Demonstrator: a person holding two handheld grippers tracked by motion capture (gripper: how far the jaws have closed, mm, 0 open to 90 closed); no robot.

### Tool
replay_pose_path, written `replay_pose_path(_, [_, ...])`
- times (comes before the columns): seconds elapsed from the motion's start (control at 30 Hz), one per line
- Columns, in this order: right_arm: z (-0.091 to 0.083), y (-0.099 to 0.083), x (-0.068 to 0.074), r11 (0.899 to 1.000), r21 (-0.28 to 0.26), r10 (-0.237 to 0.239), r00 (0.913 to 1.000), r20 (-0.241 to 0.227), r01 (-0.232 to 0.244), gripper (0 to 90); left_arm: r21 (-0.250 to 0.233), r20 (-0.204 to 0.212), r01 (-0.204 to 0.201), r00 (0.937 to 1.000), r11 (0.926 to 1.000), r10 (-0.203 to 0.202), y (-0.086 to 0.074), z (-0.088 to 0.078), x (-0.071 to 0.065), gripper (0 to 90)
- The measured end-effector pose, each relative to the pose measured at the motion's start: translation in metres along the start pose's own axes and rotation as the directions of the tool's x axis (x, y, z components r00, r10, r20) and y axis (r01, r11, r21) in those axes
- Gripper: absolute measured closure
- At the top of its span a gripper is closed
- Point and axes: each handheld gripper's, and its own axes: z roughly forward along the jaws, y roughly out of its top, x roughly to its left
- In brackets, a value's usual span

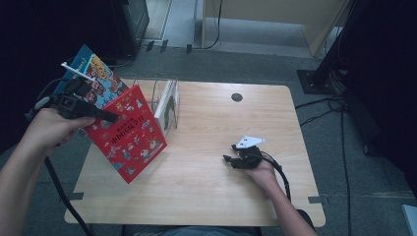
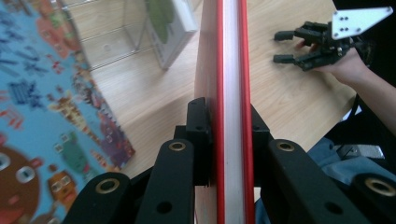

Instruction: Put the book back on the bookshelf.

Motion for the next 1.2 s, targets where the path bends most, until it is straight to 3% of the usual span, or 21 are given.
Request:
replay_pose_path(0.1, [0.0,0.0,0.0,1.0,0.0,0.0,1.0,0.0,0.0,41.3,-0.008,-0.005,0.037,0.9993,0.9993,-0.037,-0.001,-0.004,0.008,79.3])
replay_pose_path(0.3, [0.0,0.0,0.0,1.0,0.0,-0.002,1.0,0.003,0.002,41.1,-0.026,-0.059,0.08,0.9949,0.9964,-0.081,0.006,-0.009,0.02,79.2])
replay_pose_path(0.5, [0.001,0.0,0.002,1.0,0.002,0.001,1.0,0.005,-0.001,40.0,-0.035,-0.088,0.154,0.9838,0.9874,-0.157,0.021,-0.005,0.029,79.3])
replay_pose_path(0.8, [0.001,0.0,0.002,1.0,0.001,0.0,1.0,0.003,0.0,39.3,-0.062,-0.121,0.197,0.9716,0.9784,-0.203,0.046,0.006,0.035,79.2])
replay_pose_path(0.93, [0.001,0.0,0.002,1.0,0.0,-0.003,1.0,0.002,0.003,39.3,-0.079,-0.157,0.211,0.9623,0.9742,-0.222,0.054,0.011,0.037,79.2])
replay_pose_path(1.2, [0.001,0.0,0.002,1.0,0.0,-0.003,1.0,0.002,0.003,39.3,-0.111,-0.166,0.225,0.9562,0.968,-0.241,0.063,0.02,0.045,79.3])
